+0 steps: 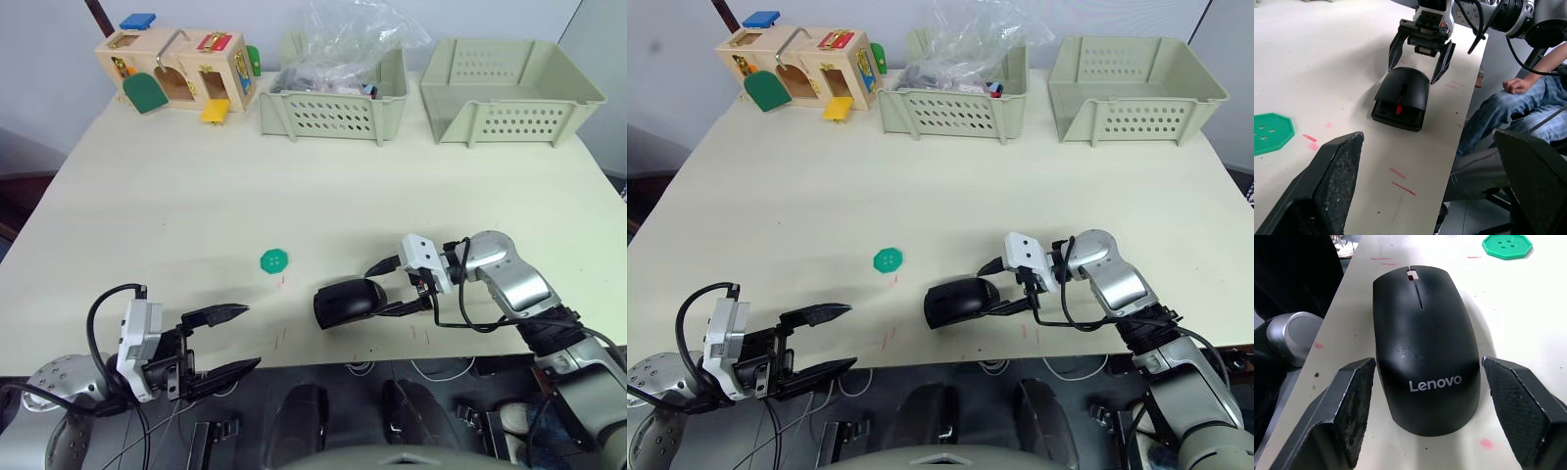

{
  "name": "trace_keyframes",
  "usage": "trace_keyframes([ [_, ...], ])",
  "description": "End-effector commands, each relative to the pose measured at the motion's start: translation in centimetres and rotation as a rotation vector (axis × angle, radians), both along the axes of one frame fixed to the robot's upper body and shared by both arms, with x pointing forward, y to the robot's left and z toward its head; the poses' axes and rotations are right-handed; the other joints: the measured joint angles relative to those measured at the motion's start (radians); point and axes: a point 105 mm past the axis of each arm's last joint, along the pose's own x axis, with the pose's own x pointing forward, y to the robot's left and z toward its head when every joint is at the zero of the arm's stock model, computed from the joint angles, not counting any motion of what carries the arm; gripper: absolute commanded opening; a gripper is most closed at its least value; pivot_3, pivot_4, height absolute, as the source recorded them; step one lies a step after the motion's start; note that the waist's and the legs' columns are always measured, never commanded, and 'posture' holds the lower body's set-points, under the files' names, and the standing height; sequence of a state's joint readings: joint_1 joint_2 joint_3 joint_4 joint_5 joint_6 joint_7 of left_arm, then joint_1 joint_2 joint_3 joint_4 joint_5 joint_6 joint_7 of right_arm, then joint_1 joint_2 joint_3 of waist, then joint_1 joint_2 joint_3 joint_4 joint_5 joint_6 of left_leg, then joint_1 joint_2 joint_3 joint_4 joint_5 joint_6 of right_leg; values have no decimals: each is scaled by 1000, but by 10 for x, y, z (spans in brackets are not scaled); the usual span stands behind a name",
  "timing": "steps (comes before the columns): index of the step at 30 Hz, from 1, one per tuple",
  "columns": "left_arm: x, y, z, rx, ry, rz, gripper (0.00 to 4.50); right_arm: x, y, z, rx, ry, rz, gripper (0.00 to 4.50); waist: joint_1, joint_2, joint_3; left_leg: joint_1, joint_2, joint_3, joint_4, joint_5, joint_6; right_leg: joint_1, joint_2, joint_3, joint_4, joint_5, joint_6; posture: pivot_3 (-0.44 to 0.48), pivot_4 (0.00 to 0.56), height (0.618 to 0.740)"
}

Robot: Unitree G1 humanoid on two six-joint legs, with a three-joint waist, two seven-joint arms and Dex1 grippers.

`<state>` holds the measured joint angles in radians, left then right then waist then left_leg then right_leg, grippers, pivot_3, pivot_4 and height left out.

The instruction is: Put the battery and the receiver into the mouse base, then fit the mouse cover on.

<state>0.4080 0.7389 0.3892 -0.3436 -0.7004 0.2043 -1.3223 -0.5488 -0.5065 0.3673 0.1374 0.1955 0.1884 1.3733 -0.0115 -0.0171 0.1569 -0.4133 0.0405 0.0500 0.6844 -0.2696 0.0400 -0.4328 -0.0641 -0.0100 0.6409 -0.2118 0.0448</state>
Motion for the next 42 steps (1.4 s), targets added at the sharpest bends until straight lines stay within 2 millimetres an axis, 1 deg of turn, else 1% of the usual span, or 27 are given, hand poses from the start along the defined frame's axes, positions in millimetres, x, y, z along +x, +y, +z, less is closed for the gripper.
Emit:
trace_keyframes([
  [1, -1, -2, 7, 13, -38, -10, 4500, 2, 4, 11, 13, -40, 21, 3688, 0, 0, 0, 0, 0, 0, 0, 0, 0, 0, 0, 0, 0, 0, 0, 0, 150, 740],
  [16, -1, -3, 8, 12, -40, -6, 4500, 2, 4, 8, -4, -47, 28, 3688, 0, 0, 0, 0, 0, 0, 0, 0, 0, 0, 0, 0, 0, 0, 0, 0, 150, 740],
  [19, -1, -3, 7, 12, -40, -6, 4500, 1, 4, 9, -4, -46, 30, 2853, 0, 0, 0, 0, 0, 0, 0, 0, 0, 0, 0, 0, 0, 0, 0, 0, 150, 740],
  [20, -1, -3, 7, 12, -40, -6, 4500, 1, 4, 9, -5, -47, 31, 2415, 0, 0, 0, 0, 0, 0, 0, 0, 0, 0, 0, 0, 0, 0, 0, 0, 150, 740],
  [28, 0, -4, 8, 11, -39, -5, 4500, 1, 5, 12, -5, -64, 39, 2395, 0, 0, 0, 0, 0, 0, 0, 0, 0, 0, 0, 0, 0, 0, 0, 0, 150, 740],
  [30, -1, -4, 7, 11, -39, -5, 4500, -1, 7, 17, 7, -67, 43, 2395, 0, 0, 0, 0, 0, 0, 0, 0, 0, 0, 0, 0, 0, 0, 0, 0, 150, 740],
  [35, -2, -3, 7, 12, -36, -2, 4500, -7, 17, 40, 8, -118, 52, 2395, 0, 0, 0, 0, 0, 0, 0, 0, 0, 0, 0, 0, 0, 0, 0, 0, 150, 740],
  [37, -2, -3, 7, 11, -34, -4, 4500, -13, 23, 47, -42, -113, 52, 2395, 0, 1, 0, 0, 0, -1, 0, 0, 0, 0, 0, 0, 0, 0, 0, 0, 150, 740],
  [42, -2, -3, 6, 10, -33, -6, 4500, -21, 30, 54, -163, -75, 47, 2395, 0, 1, 0, 0, 0, -1, 0, 0, 0, 0, 0, 0, 0, 0, 0, 0, 150, 740],
])
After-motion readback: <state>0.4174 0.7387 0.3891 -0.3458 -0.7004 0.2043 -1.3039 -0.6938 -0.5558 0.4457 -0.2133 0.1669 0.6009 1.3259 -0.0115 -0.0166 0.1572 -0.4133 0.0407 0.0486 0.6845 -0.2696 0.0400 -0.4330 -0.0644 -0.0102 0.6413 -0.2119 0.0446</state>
